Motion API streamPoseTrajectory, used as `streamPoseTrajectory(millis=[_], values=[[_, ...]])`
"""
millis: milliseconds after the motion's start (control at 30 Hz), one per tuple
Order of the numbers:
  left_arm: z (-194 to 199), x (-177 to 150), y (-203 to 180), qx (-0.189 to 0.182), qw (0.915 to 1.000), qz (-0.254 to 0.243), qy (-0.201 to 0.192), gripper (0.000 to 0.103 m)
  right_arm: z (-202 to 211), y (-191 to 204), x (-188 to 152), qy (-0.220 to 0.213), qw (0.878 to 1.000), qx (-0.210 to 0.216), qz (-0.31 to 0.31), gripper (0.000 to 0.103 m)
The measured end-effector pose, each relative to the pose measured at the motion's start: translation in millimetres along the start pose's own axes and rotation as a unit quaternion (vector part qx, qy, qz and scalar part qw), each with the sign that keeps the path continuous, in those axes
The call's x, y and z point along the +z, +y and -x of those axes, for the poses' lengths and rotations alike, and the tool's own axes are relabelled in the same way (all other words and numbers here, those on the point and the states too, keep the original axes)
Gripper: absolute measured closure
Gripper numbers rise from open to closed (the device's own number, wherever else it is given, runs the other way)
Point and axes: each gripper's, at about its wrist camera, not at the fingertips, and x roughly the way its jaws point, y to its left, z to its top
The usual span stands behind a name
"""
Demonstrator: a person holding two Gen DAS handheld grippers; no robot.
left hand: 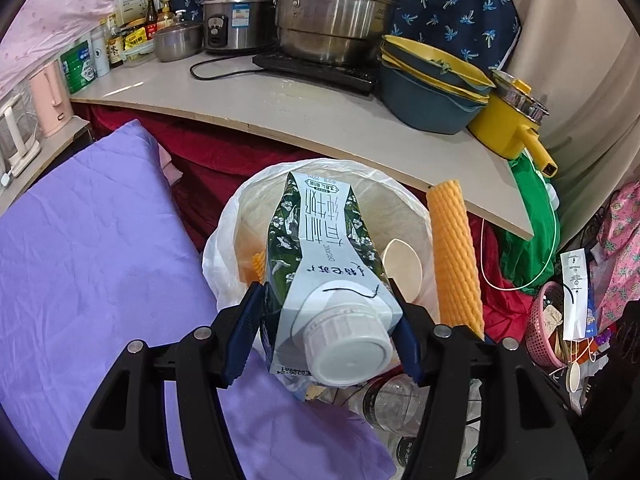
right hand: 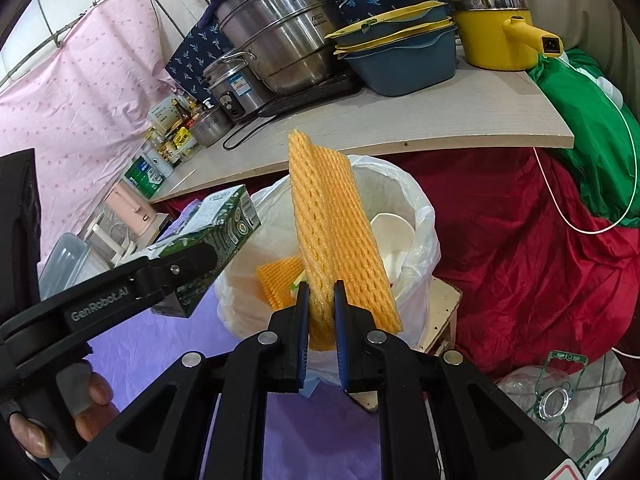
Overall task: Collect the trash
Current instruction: 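Carry the milk carton and foam net over the bin with both grippers, then open both grippers to drop the milk carton and foam net into the bin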
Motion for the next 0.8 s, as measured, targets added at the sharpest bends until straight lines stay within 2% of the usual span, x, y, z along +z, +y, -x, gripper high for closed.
streamPoseTrajectory(millis=[100,200,333,500,633,700,733,800], values=[[-11,4,6,-0.001,0.9999,0.011,-0.003,0.045,-10,1,4,0.005,1.000,0.002,0.000,0.091],[-17,6,14,0.014,0.9995,0.019,-0.020,0.035,-23,7,7,0.012,1.000,0.004,0.003,0.091],[-19,9,26,0.029,0.9990,0.025,-0.021,0.034,-35,14,10,0.018,1.000,0.010,0.006,0.091],[-10,7,47,0.043,0.9971,0.060,-0.018,0.033,-49,25,14,0.024,0.999,0.016,0.018,0.091],[-1,3,61,0.058,0.9952,0.075,-0.023,0.033,-62,33,15,0.033,0.999,0.015,0.029,0.086],[2,-1,66,0.061,0.9945,0.082,-0.024,0.030,-68,36,14,0.036,0.999,0.009,0.040,0.078],[3,-2,68,0.064,0.9940,0.085,-0.025,0.029,-70,37,13,0.036,0.998,0.004,0.042,0.068],[5,-6,72,0.069,0.9935,0.088,-0.024,0.028,-68,40,11,0.031,0.999,0.002,0.045,0.065]])
